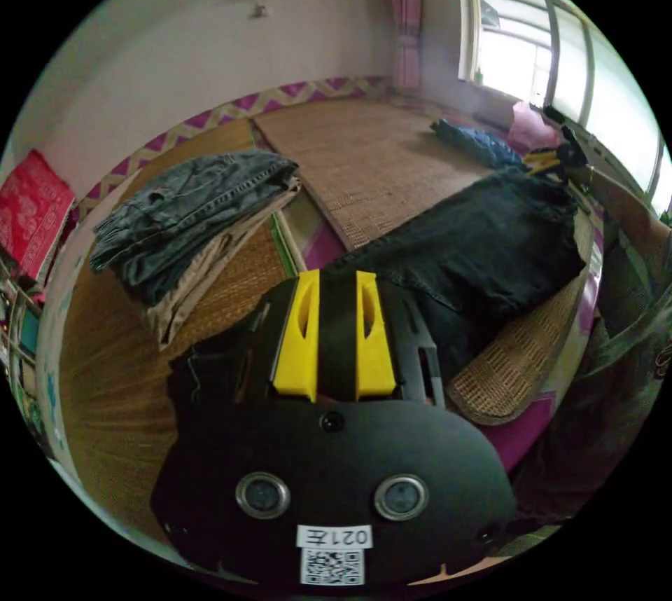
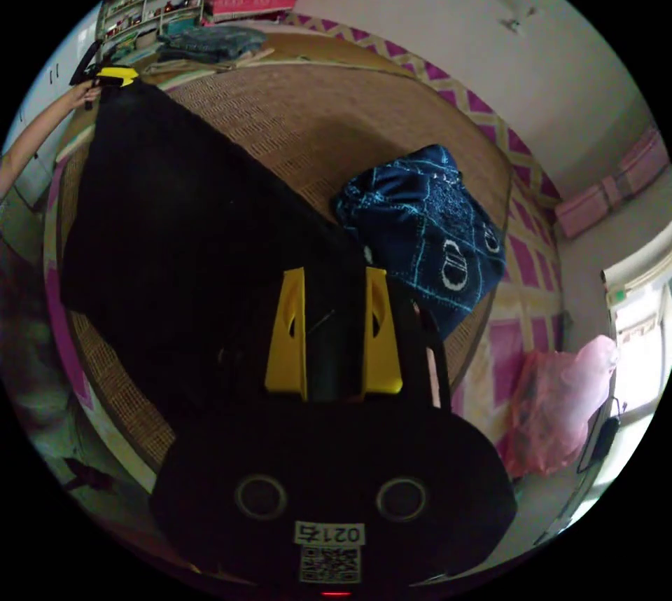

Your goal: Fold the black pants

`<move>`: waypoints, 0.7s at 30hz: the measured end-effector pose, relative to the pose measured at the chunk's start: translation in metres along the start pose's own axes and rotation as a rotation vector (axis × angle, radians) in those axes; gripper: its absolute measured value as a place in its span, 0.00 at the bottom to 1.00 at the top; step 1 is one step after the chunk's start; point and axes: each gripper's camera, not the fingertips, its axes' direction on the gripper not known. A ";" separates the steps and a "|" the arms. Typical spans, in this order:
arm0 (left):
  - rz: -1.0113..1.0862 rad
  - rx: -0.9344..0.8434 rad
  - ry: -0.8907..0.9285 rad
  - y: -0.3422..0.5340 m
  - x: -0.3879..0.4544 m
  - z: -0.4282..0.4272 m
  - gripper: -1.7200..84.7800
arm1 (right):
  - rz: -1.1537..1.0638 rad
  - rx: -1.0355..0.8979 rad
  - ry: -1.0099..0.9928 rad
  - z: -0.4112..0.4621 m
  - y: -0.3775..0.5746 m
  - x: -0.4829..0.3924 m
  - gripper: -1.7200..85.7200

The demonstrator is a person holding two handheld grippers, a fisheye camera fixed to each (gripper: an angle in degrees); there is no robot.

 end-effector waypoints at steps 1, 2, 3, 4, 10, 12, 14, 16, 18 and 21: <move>0.009 -0.013 0.003 -0.002 -0.001 0.003 0.11 | -0.008 -0.012 -0.002 0.003 -0.003 0.004 0.16; 0.023 -0.035 0.009 -0.006 -0.003 0.008 0.12 | -0.024 -0.025 -0.005 0.007 -0.008 0.012 0.16; 0.039 -0.045 0.024 -0.008 -0.005 0.010 0.12 | -0.035 -0.035 -0.020 0.010 -0.013 0.020 0.15; 0.048 -0.047 0.035 -0.008 -0.005 0.010 0.12 | -0.040 -0.043 -0.037 0.013 -0.014 0.024 0.15; 0.153 -0.061 0.131 0.002 -0.005 -0.007 0.12 | -0.098 -0.074 -0.246 0.012 -0.021 0.047 0.02; 0.176 -0.060 0.141 0.009 -0.004 -0.017 0.12 | -0.124 -0.017 -0.221 -0.011 -0.015 0.047 0.01; 0.184 -0.073 0.132 0.012 -0.003 -0.022 0.12 | -0.107 0.040 -0.235 -0.028 -0.006 0.051 0.01; 0.194 -0.090 0.123 0.014 -0.002 -0.024 0.12 | -0.096 0.078 -0.249 -0.041 0.002 0.054 0.01; 0.201 -0.135 0.113 0.017 -0.002 -0.023 0.11 | -0.085 0.111 -0.253 -0.055 0.011 0.055 0.01; 0.247 -0.173 0.110 0.025 0.003 -0.028 0.03 | -0.074 0.132 -0.245 -0.068 0.020 0.056 0.01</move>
